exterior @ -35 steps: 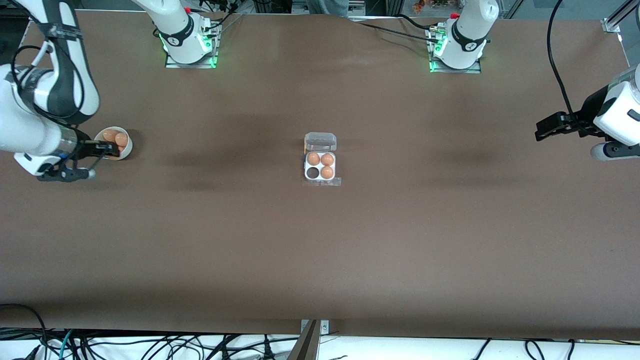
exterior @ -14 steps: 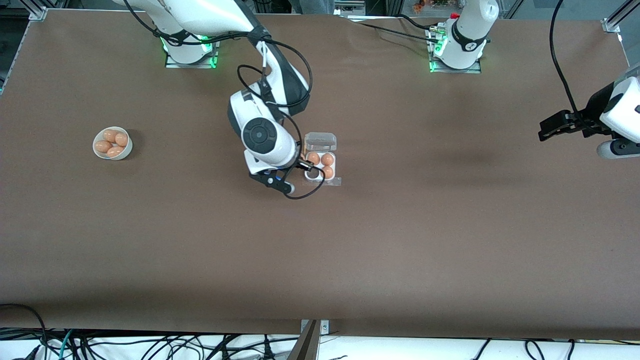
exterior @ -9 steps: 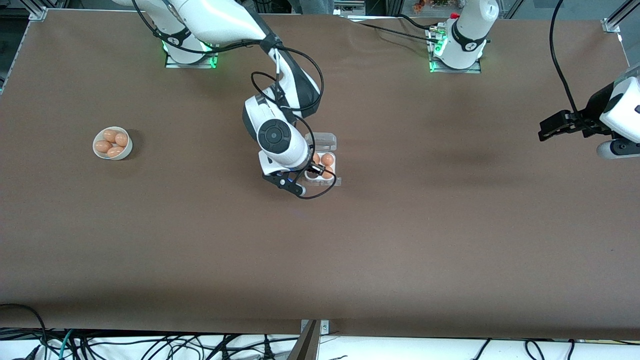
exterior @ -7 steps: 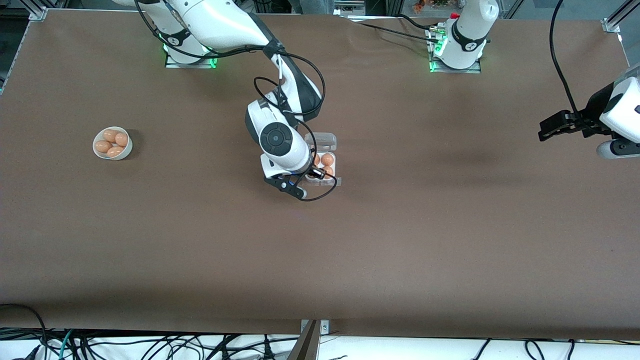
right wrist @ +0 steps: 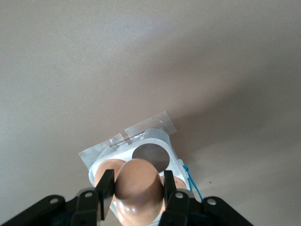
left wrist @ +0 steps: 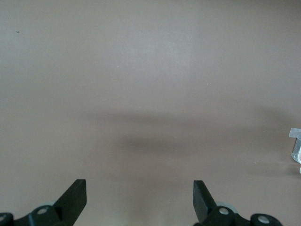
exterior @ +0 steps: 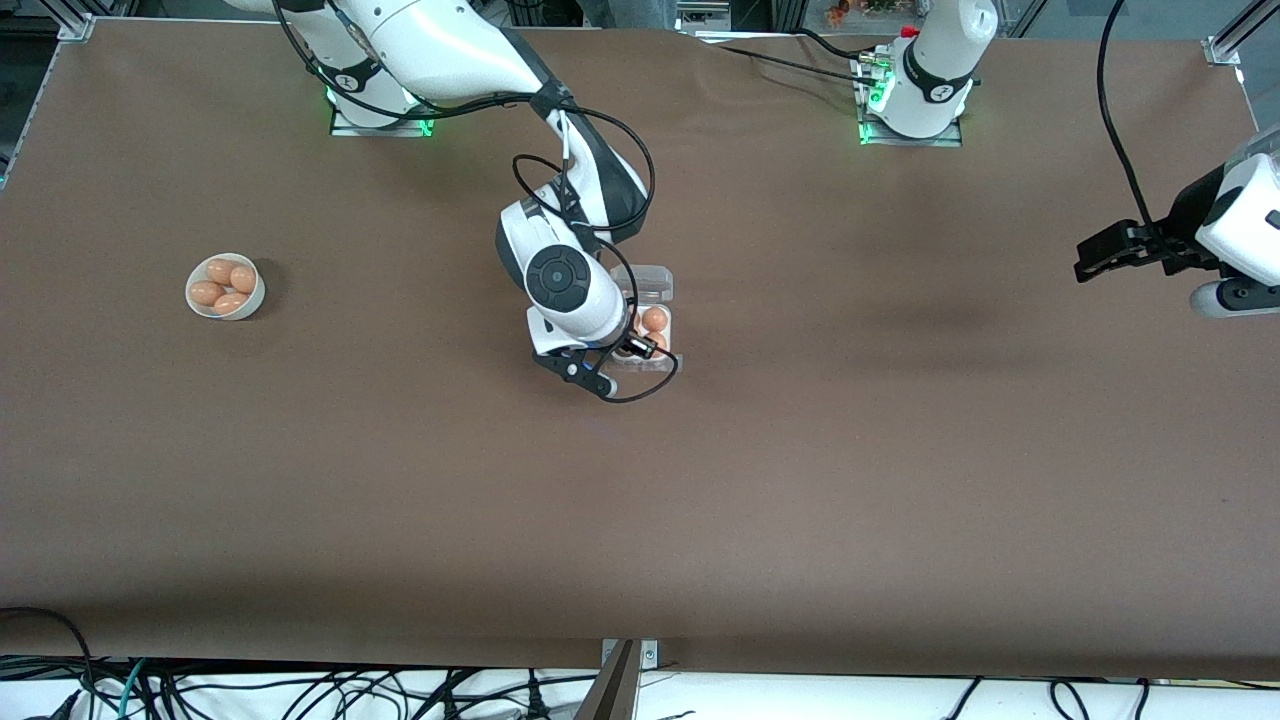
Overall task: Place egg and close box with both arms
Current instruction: 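Lower the egg into the empty carton slot and open the right gripper, then withdraw the right gripper while the left gripper reaches toward the carton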
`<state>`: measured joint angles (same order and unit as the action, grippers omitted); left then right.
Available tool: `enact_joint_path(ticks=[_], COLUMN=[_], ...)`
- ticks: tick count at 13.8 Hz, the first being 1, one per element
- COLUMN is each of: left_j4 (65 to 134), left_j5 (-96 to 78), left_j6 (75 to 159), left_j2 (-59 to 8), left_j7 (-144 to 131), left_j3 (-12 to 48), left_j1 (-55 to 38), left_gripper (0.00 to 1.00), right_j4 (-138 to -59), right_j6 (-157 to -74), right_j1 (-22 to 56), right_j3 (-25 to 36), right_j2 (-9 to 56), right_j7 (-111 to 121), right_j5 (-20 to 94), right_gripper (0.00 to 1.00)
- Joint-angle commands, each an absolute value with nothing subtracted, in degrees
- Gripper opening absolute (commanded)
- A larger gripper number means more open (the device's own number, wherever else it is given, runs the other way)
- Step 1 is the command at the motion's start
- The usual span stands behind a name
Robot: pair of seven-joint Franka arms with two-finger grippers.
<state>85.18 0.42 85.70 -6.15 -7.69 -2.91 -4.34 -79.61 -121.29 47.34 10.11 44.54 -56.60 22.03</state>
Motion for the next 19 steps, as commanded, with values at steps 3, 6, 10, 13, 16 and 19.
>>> enact_joint_path(ticks=[3,6,10,13,16,19], left_j4=[83.7,83.6,83.6,83.6,83.6,83.7], left_j5=[0.4,0.4,0.4,0.4,-4.7,-5.5], left_j6=[85.0,85.0,85.0,85.0,85.0,85.0], left_j2=[-6.9,-6.9,-6.9,-6.9,-8.1,-9.6], left_j7=[-7.5,-7.5,-7.5,-7.5,-11.0,-16.5], left_j3=[-3.1,-3.1,-3.1,-3.0,-2.7,-2.3], left_j1=[-5.6,-5.8,-5.8,-6.0,-6.9,-11.0], left_gripper=[1.00,1.00,1.00,1.00,1.00,0.95], right_j4=[-78.1,-78.0,-77.9,-76.1,-75.9,-75.9], right_j6=[-118.3,-118.5,-118.7,-118.2,-118.1,-114.5], right_j1=[47.0,46.9,46.8,44.7,41.7,40.3], right_j3=[9.8,9.8,9.9,10.4,11.7,15.9], right_j2=[45.3,45.4,45.1,44.6,44.1,42.7], right_j7=[-57.4,-57.0,-56.9,-55.4,-48.1,-40.5], right_j5=[22.9,22.8,22.7,22.2,21.7,21.4], right_gripper=[0.34,0.75,1.00,1.00,1.00,1.00])
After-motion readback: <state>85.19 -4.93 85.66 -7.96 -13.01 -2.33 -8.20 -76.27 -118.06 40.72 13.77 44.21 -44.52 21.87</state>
